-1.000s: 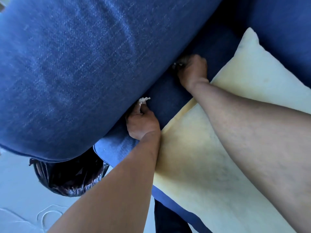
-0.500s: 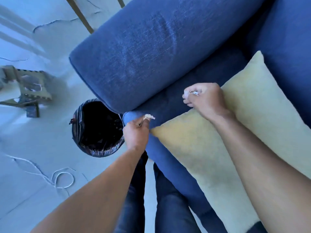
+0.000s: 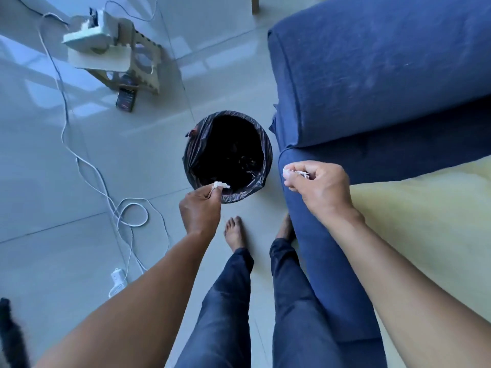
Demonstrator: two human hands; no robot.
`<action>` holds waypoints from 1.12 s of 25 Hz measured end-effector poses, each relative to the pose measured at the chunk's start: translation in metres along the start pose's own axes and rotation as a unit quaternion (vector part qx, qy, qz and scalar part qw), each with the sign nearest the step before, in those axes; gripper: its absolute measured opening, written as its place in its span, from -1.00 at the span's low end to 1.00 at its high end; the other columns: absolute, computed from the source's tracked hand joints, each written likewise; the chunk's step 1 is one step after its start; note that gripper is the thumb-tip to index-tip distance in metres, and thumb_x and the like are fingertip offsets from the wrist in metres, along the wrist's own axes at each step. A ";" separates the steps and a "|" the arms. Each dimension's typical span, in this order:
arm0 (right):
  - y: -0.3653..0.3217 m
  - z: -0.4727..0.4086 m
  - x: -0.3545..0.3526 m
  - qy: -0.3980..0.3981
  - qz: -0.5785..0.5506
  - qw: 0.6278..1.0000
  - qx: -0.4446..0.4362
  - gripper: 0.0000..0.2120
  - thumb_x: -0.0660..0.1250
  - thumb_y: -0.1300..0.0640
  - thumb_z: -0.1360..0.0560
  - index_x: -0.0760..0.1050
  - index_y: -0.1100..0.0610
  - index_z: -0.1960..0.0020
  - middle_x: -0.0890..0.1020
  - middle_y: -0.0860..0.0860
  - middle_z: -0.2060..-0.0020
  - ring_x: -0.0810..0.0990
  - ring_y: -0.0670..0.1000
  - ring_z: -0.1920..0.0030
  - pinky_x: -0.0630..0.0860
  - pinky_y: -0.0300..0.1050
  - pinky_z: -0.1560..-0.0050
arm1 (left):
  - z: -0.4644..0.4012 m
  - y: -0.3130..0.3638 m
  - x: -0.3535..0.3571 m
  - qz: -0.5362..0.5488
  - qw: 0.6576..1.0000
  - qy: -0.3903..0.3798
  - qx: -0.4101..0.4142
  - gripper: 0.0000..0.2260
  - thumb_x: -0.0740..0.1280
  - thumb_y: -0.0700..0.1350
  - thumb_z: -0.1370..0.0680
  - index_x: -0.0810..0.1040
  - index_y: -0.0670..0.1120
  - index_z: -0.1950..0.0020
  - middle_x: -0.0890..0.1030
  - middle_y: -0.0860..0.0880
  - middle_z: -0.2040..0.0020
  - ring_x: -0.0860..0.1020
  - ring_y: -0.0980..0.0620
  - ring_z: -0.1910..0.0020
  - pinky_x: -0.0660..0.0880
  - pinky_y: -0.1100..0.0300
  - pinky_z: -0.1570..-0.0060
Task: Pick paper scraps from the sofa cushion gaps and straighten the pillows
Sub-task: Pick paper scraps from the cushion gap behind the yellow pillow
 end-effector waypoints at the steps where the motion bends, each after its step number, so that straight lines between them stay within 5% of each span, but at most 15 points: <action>1: -0.001 -0.006 0.018 0.000 0.010 1.000 -0.005 -0.92 0.46 0.11 -0.45 0.71 -0.05 0.16 0.73 0.01 0.31 0.72 0.11 0.19 0.66 -0.01 0.08 | -0.011 -0.009 0.000 -0.001 1.000 0.003 -0.004 -0.64 0.31 0.03 -0.49 0.29 -0.16 0.36 0.17 0.00 0.52 0.16 0.06 0.50 0.17 0.11 0.44; 5: -0.001 -0.031 0.093 0.005 0.075 0.996 -0.043 -0.86 0.42 0.10 -0.47 0.72 0.05 0.01 0.74 -0.01 0.23 0.72 0.05 0.14 0.64 0.07 -0.01 | -0.066 -0.041 0.020 0.002 1.000 -0.012 -0.022 -0.73 0.31 0.02 -0.49 0.49 -0.08 0.36 0.38 0.00 0.54 0.34 0.07 0.51 0.29 0.18 0.46; 8: -0.003 -0.048 0.126 0.023 0.100 0.992 -0.070 -0.86 0.40 0.09 -0.46 0.69 0.04 0.02 0.74 -0.03 0.22 0.70 0.03 0.16 0.64 0.03 0.02 | -0.097 -0.054 0.048 -0.008 0.996 -0.082 -0.043 -0.77 0.36 -0.01 -0.48 0.48 -0.11 0.30 0.58 -0.10 0.32 0.53 -0.17 0.28 0.42 0.09 0.33; 11: -0.005 -0.070 0.152 0.037 0.148 0.985 -0.079 -0.84 0.36 0.08 -0.48 0.68 0.00 -0.01 0.74 -0.07 0.14 0.70 0.00 0.07 0.61 -0.14 -0.04 | -0.105 -0.068 0.049 0.002 0.993 -0.096 -0.062 -0.67 0.39 -0.06 -0.48 0.27 0.02 0.36 0.57 -0.07 0.23 0.55 -0.13 0.17 0.50 0.07 0.15; 15: -0.001 -0.083 0.179 -0.058 0.217 0.973 -0.044 -0.53 0.36 0.17 -0.51 0.49 0.00 -0.41 0.60 0.00 -0.33 0.57 0.04 -0.32 0.45 -0.07 -0.41 | -0.075 -0.072 0.016 0.004 0.999 -0.050 -0.014 -0.67 0.31 -0.03 -0.52 0.24 -0.08 0.34 0.32 0.03 0.46 0.30 0.03 0.45 0.22 0.09 0.42; 18: -0.011 -0.064 0.166 -0.053 0.222 0.972 -0.050 -0.50 0.35 0.17 -0.52 0.44 0.00 -0.46 0.55 0.00 -0.38 0.53 0.05 -0.37 0.39 -0.04 -0.47 | -0.050 -0.067 -0.006 0.032 0.999 -0.041 0.005 -0.82 0.29 -0.01 -0.56 0.54 -0.05 0.18 0.54 0.05 0.33 0.49 0.06 0.32 0.43 0.11 0.24; 21: -0.037 -0.024 0.136 -0.006 0.206 0.974 -0.092 -0.53 0.34 0.16 -0.53 0.49 0.01 -0.43 0.59 -0.03 -0.34 0.56 0.02 -0.35 0.40 -0.08 -0.45 | -0.029 -0.048 -0.031 0.067 0.996 -0.050 0.024 -0.68 0.31 0.02 -0.60 0.57 -0.02 -0.33 0.66 -0.01 -0.18 0.59 -0.02 -0.18 0.49 0.04 -0.24; 28: -0.081 0.080 0.027 0.151 0.160 0.967 -0.128 -0.55 0.35 0.17 -0.57 0.46 0.11 -0.45 0.55 0.05 -0.38 0.48 0.06 -0.39 0.32 -0.16 -0.42 | 0.017 0.063 -0.081 0.017 0.969 -0.065 0.239 -0.67 0.33 -0.01 -0.61 0.55 -0.03 -0.36 0.57 0.05 -0.35 0.50 0.10 -0.34 0.31 0.29 -0.34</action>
Point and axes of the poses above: each hand's wrist, its own z-axis away from the middle knuckle, its own x-axis out of the palm, y = z × x, the point moved 8 cm from there along -z, towards the middle knuckle
